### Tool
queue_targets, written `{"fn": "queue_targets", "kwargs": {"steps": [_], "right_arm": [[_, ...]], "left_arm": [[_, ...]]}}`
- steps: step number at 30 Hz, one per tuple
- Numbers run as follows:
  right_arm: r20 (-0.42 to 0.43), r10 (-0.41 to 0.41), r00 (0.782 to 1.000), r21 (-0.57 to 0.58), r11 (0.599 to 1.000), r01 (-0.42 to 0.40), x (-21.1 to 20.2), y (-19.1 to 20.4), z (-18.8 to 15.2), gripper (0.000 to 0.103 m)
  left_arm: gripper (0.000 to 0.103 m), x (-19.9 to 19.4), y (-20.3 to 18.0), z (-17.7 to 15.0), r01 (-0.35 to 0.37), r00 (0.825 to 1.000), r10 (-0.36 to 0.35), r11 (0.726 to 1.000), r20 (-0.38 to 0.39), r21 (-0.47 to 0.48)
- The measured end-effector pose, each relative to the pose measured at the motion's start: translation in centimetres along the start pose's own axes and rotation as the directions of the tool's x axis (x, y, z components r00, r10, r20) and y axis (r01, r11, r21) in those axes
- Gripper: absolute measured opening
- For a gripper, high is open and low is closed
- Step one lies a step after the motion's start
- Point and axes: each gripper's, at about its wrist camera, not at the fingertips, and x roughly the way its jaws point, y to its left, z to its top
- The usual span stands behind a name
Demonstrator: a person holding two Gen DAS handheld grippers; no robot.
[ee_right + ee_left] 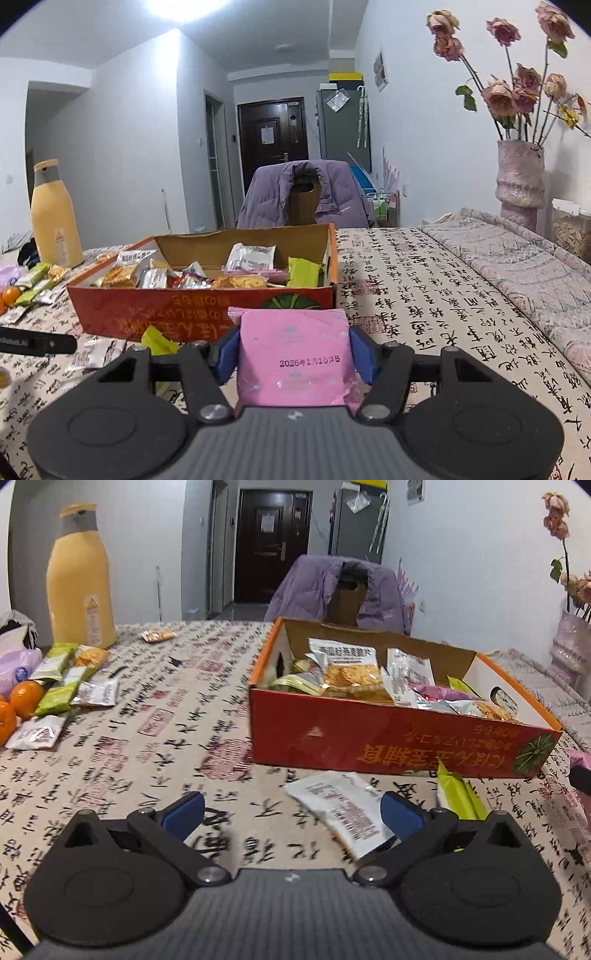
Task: Organize snacks
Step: 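Grasp a white sachet with the left gripper while the right holds the pink pack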
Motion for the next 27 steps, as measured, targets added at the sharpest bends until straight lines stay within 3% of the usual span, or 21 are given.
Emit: {"fn": "queue_targets", "kwargs": {"steps": [6,19,27], "right_arm": [[0.005,-0.014,1.000,0.037,0.999,0.014,-0.1,-0.8,0.1,0.061],[-0.013,0.000,1.000,0.112,0.994,0.001,0.1,-2.3,0.2,0.061],[-0.011,0.007,1.000,0.120,0.993,-0.005,-0.1,-2.4,0.2,0.061]], "left_arm": [[0.103,2.3,-2.9,1.2,-0.056,0.996,0.058,0.998,-0.069,0.037],[0.102,5.3,-5.0,1.3,-0.184,0.968,0.178,0.983,-0.177,-0.019],[0.074,4.0,-4.8,1.0,-0.157,0.976,0.153,0.988,-0.152,-0.009]]}}
